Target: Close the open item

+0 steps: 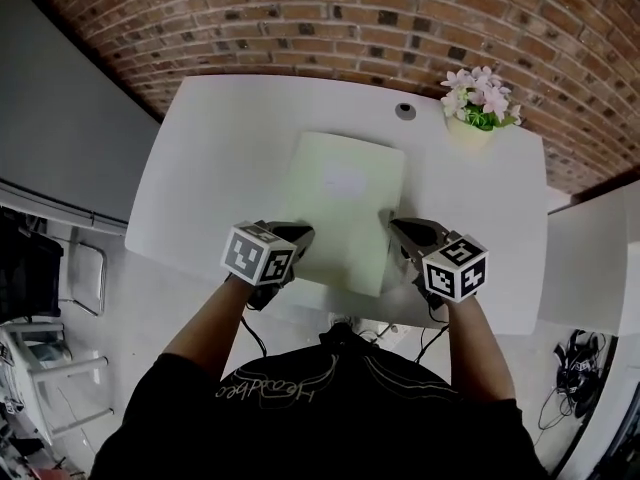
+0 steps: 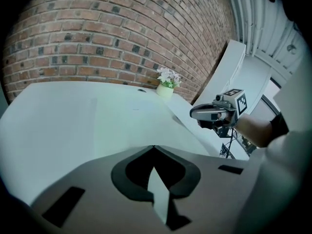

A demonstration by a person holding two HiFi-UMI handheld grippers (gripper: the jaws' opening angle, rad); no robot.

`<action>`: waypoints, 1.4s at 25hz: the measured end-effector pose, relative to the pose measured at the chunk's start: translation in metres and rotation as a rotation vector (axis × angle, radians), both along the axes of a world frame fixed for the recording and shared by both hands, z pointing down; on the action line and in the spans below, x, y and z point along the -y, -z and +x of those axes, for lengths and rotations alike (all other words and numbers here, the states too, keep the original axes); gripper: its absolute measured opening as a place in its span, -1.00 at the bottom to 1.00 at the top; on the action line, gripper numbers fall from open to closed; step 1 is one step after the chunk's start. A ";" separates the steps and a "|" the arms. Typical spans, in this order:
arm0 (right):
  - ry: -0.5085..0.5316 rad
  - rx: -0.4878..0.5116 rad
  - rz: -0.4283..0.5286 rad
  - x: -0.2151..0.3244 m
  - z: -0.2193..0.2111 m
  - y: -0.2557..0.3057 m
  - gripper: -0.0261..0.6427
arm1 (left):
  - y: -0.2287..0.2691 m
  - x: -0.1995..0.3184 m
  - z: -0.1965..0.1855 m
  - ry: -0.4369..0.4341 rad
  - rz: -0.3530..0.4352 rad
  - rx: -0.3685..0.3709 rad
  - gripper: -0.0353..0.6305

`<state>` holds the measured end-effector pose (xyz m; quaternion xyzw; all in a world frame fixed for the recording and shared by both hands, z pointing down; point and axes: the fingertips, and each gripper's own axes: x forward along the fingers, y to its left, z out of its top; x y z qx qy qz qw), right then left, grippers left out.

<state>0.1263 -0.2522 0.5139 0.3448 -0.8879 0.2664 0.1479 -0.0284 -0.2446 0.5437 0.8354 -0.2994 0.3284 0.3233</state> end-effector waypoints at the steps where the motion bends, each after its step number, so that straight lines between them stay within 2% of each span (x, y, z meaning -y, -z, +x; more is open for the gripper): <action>1: 0.008 -0.009 0.036 -0.003 0.003 0.010 -0.91 | 0.004 -0.001 0.000 0.000 0.011 0.000 -0.89; 5: 0.040 -0.024 0.136 -0.023 0.015 0.043 -0.91 | 0.027 -0.013 0.005 -0.012 0.074 -0.007 -0.89; 8: 0.035 -0.027 0.176 -0.040 0.029 0.062 -0.91 | 0.053 -0.028 0.010 -0.029 0.132 -0.058 -0.89; 12: 0.002 0.039 0.236 -0.064 0.037 0.103 -0.91 | 0.098 -0.051 0.019 -0.020 0.201 -0.190 -0.89; 15: 0.011 0.124 0.299 -0.093 0.021 0.144 -0.91 | 0.130 -0.077 0.024 -0.015 0.244 -0.300 -0.89; 18: 0.034 0.210 0.336 -0.129 -0.005 0.175 -0.91 | 0.156 -0.110 0.019 -0.019 0.285 -0.362 -0.89; 21: 0.059 0.301 0.317 -0.168 -0.032 0.188 -0.91 | 0.175 -0.144 0.012 -0.018 0.315 -0.412 -0.89; 27: 0.141 0.303 0.297 -0.245 -0.080 0.187 -0.91 | 0.195 -0.219 0.000 -0.017 0.334 -0.495 -0.89; 31: 0.126 0.334 0.291 -0.280 -0.090 0.189 -0.91 | 0.207 -0.259 -0.015 -0.002 0.344 -0.536 -0.89; 35: 0.113 0.430 0.255 -0.311 -0.098 0.193 -0.91 | 0.215 -0.294 -0.029 0.010 0.347 -0.579 -0.89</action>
